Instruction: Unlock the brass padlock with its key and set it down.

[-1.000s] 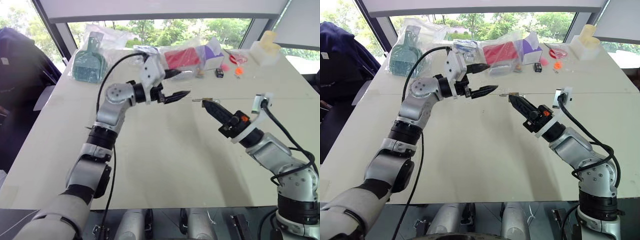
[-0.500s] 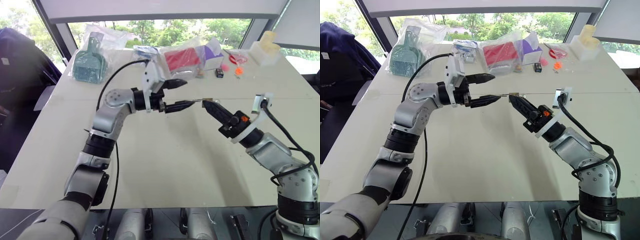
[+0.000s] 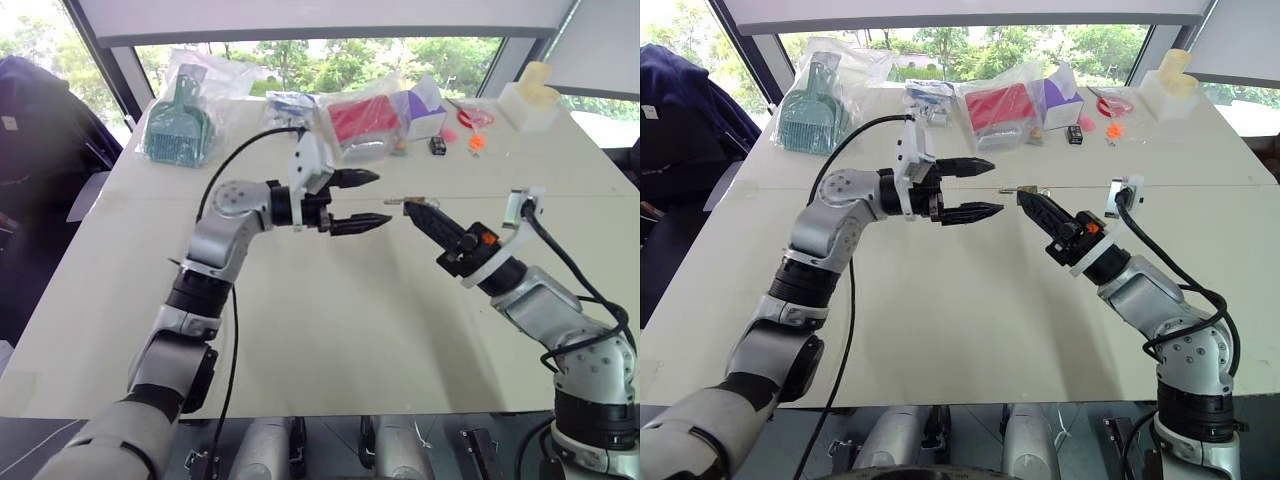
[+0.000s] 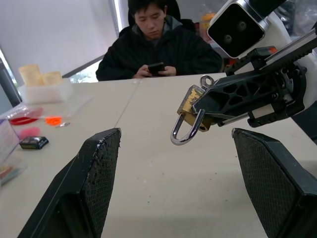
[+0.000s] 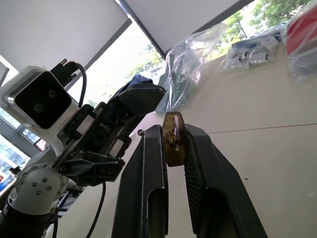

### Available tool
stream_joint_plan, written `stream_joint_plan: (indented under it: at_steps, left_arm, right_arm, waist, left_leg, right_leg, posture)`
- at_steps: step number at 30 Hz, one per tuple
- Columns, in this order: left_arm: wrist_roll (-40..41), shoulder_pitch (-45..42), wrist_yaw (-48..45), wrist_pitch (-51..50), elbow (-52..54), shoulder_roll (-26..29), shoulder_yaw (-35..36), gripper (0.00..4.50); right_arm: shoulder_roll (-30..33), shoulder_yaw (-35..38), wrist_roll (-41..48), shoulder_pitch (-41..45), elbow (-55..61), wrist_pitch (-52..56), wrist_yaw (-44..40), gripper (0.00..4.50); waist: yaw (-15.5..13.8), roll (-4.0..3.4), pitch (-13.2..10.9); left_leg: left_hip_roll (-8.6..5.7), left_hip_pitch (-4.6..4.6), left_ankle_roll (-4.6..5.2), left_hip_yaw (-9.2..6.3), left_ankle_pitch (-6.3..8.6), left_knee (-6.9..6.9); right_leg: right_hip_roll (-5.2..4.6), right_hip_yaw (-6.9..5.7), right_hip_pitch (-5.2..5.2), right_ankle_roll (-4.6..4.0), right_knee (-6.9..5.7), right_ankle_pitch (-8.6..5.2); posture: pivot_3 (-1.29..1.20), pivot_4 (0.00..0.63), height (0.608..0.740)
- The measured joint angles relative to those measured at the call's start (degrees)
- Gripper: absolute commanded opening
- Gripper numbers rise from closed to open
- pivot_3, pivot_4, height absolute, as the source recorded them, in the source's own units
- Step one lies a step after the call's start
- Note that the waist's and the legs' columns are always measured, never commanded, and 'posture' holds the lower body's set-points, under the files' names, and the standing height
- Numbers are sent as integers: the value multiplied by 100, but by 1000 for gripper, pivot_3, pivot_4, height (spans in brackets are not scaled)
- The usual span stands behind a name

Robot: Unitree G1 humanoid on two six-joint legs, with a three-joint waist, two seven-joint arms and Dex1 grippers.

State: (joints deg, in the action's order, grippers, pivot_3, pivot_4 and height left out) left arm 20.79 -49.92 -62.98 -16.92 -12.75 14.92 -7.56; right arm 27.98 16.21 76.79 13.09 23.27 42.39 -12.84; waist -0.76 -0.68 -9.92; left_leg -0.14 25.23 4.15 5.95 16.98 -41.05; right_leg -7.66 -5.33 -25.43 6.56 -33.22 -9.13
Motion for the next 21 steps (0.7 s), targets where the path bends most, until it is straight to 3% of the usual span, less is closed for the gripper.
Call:
stream_joint_plan:
  at_steps: [8, 21]
  left_arm:
    - [221, -266, 340, -272, -16, -112, 228, 3758]
    - [-114, -235, 253, 390, -492, -224, 20, 3758]
  right_arm:
    - [-1, -7, -9, 2, 0, 0, -16, 0]
    - [0, -6, 53, 14, 52, 0, 22, 0]
  waist:
    - [1, 0, 0]
    - [3, 0, 0]
  left_leg:
    - [-1, 0, 0, 0, 0, 0]
    - [-1, 0, 0, 0, 0, 0]
  right_leg:
    - [0, 0, 1, 1, 0, 0]
    - [1, 0, 0, 0, 1, 0]
  posture:
    - [0, 150, 735]
    - [0, 150, 735]
